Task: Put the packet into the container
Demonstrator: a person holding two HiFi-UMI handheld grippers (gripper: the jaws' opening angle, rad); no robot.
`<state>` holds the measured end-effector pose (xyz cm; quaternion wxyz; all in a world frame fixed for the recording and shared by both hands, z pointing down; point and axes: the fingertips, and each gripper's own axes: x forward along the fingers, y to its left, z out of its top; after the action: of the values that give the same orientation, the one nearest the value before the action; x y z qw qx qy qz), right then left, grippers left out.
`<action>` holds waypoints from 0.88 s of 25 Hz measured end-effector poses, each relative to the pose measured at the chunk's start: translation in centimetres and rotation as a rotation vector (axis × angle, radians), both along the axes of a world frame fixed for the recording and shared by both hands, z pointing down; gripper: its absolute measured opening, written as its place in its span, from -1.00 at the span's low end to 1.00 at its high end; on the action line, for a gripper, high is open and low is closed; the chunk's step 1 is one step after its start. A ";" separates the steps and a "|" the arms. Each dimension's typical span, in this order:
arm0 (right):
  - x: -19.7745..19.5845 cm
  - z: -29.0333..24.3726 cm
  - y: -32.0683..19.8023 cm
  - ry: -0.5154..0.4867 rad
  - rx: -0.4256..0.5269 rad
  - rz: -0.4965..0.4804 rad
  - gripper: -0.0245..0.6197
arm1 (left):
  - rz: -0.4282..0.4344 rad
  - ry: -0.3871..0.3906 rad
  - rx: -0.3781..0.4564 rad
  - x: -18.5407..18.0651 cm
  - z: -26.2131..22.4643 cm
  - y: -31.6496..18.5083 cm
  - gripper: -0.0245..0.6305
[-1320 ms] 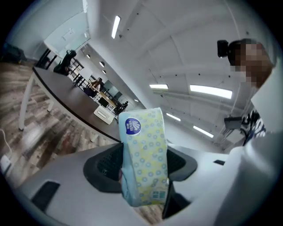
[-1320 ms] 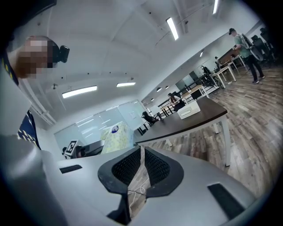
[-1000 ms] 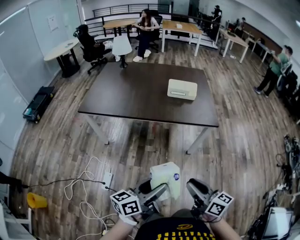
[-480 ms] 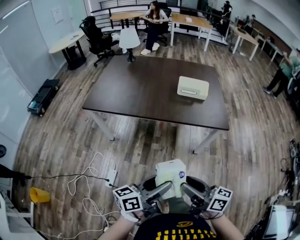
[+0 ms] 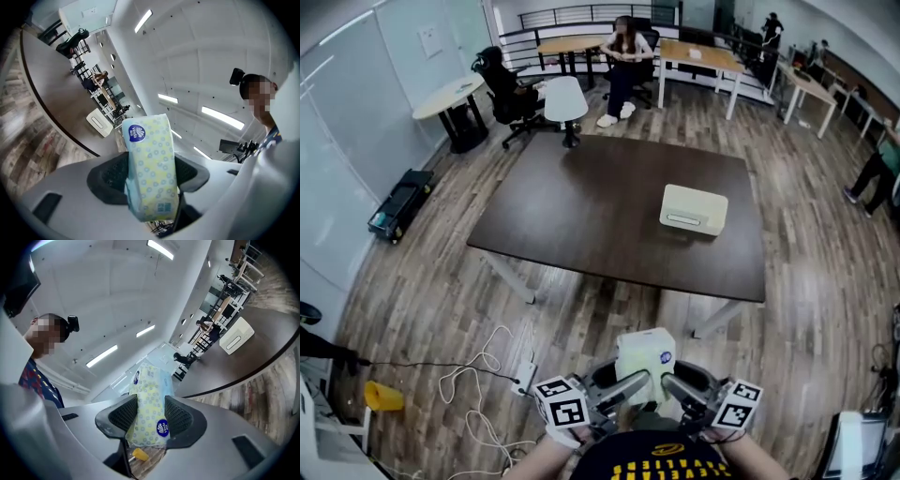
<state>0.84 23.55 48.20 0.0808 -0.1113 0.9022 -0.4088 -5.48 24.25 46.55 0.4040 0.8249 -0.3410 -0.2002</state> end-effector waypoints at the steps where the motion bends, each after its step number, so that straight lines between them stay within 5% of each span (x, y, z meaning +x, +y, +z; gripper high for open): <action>1: 0.3 -0.1 -1.2 0.009 0.011 0.000 -0.34 | -0.014 -0.023 -0.004 0.2 0.0 -1.3 -0.13; 7: 2.2 -0.5 -8.0 0.075 0.084 0.065 -0.34 | -0.114 -0.204 0.006 0.2 0.5 -8.2 -0.13; 15: 5.9 0.6 -13.2 0.093 0.050 0.167 -0.35 | -0.203 -0.254 -0.062 -1.3 2.0 -13.2 -0.13; 22: 6.1 3.2 -18.5 0.184 0.020 0.228 -0.35 | -0.154 -0.332 -0.087 -2.3 4.7 -17.6 -0.13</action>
<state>6.92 5.00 51.42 0.0449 -0.2491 0.8914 -0.3760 -7.82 6.64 51.23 0.3609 0.8000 -0.4731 -0.0768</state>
